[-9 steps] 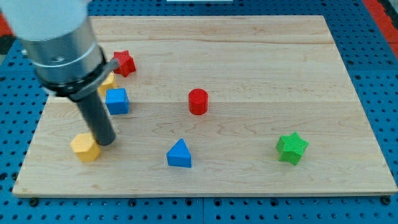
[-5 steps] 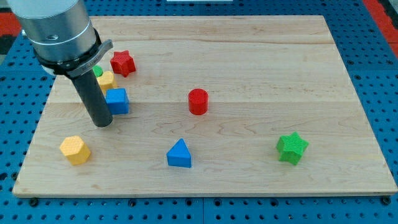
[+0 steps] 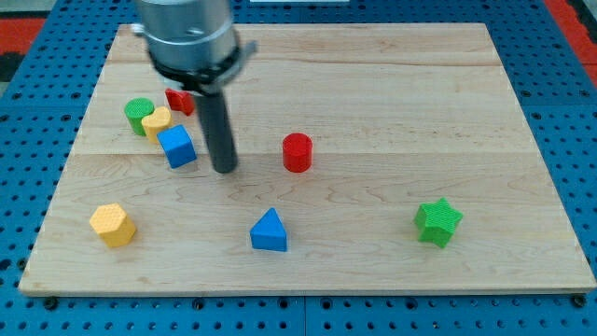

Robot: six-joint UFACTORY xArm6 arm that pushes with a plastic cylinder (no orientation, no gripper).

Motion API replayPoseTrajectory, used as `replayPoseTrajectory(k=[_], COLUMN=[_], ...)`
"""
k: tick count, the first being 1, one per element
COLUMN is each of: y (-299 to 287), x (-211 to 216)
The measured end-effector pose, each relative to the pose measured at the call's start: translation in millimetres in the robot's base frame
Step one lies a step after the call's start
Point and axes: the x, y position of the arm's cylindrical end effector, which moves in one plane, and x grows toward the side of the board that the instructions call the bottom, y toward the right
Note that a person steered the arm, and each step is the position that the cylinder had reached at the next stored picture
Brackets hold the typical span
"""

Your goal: Place the red circle above the red star

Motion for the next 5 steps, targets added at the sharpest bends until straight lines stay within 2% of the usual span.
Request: replayPoseTrajectory(k=[1, 4, 5], y=[58.8, 82.4, 94.4], x=[4.9, -122.7, -139.2])
